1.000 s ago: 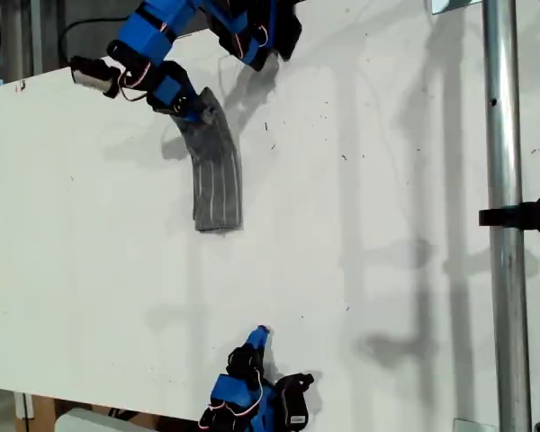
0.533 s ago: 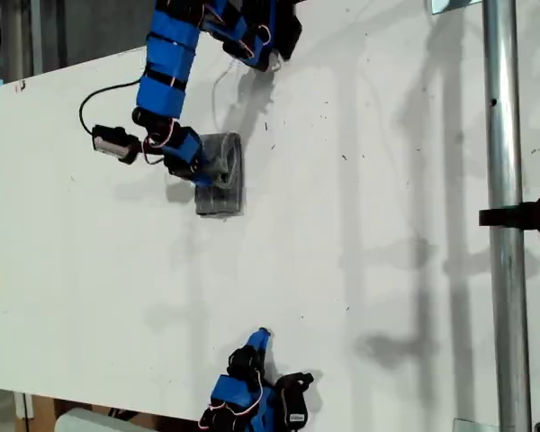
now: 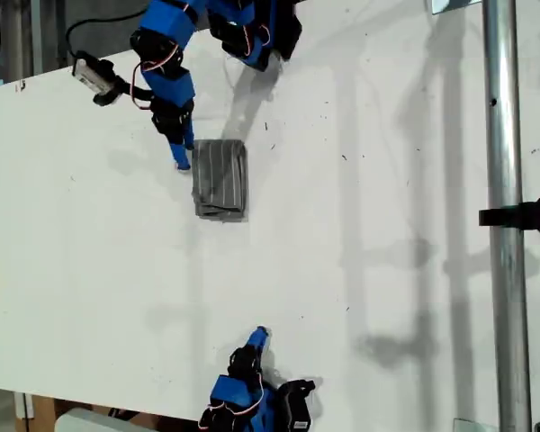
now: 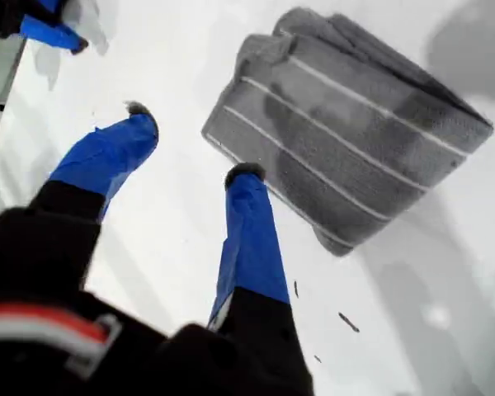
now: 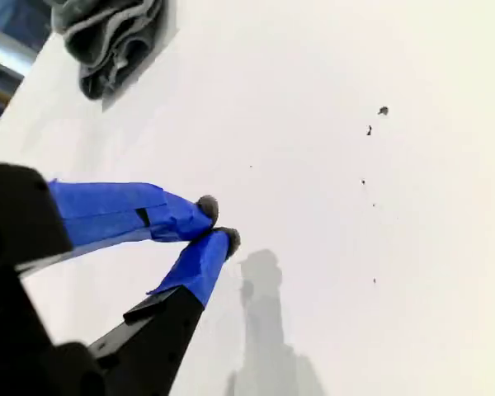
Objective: Grasp corners of a towel and fold twice.
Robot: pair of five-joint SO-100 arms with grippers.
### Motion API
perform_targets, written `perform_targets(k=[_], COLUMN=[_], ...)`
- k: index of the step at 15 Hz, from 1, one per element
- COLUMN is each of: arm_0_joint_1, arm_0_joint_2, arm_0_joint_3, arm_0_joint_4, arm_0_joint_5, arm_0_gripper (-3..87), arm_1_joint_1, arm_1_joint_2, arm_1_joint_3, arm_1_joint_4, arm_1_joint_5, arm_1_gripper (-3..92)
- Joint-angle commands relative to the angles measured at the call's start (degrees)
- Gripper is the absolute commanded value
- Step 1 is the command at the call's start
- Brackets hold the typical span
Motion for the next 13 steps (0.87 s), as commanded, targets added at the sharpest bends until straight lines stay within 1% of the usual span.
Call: perform_targets(k=[1, 2, 3, 4, 5, 6, 8, 9, 13], arm_0_joint_1=[-0.4, -0.4, -0.4, -0.4, -0.4, -0.4, -0.4, -0.5, -0.5], arm_0_joint_2=[0.3, 0.3, 0.3, 0.3, 0.3, 0.3, 0.3, 0.3, 0.3], arm_0_joint_3=[0.4, 0.4, 0.4, 0.4, 0.4, 0.4, 0.4, 0.4, 0.4], arm_0_joint_4=[0.2, 0.0, 0.0, 0.0, 0.0, 0.0, 0.0, 0.0, 0.0], arm_0_joint_5=[22.9, 25.2, 25.1, 25.1, 25.1, 25.1, 25.1, 25.1, 25.1], arm_0_gripper=[1.2, 1.0, 0.9, 0.8, 0.7, 0.7, 0.7, 0.7, 0.7], arm_1_joint_1=[-5.9, -8.9, -11.7, -13.5, -14.9, -15.8, -16.2, -15.2, -14.9], arm_1_joint_2=[30.8, 41.5, 48.3, 47.5, 47.7, 47.8, 47.8, 47.8, 47.8], arm_1_joint_3=[21.4, 27.1, 31.2, 33.0, 36.9, 39.9, 39.4, 39.5, 39.6], arm_1_joint_4=[3.3, 9.5, 13.5, 15.0, 15.3, 17.7, 18.3, 19.1, 18.9], arm_1_joint_5=[5.3, 8.7, 11.2, 12.8, 17.2, 26.7, 24.3, 19.2, 18.7], arm_1_gripper=[2.6, -0.3, -0.3, -0.3, 1.2, 11.9, 13.4, 13.4, 13.4])
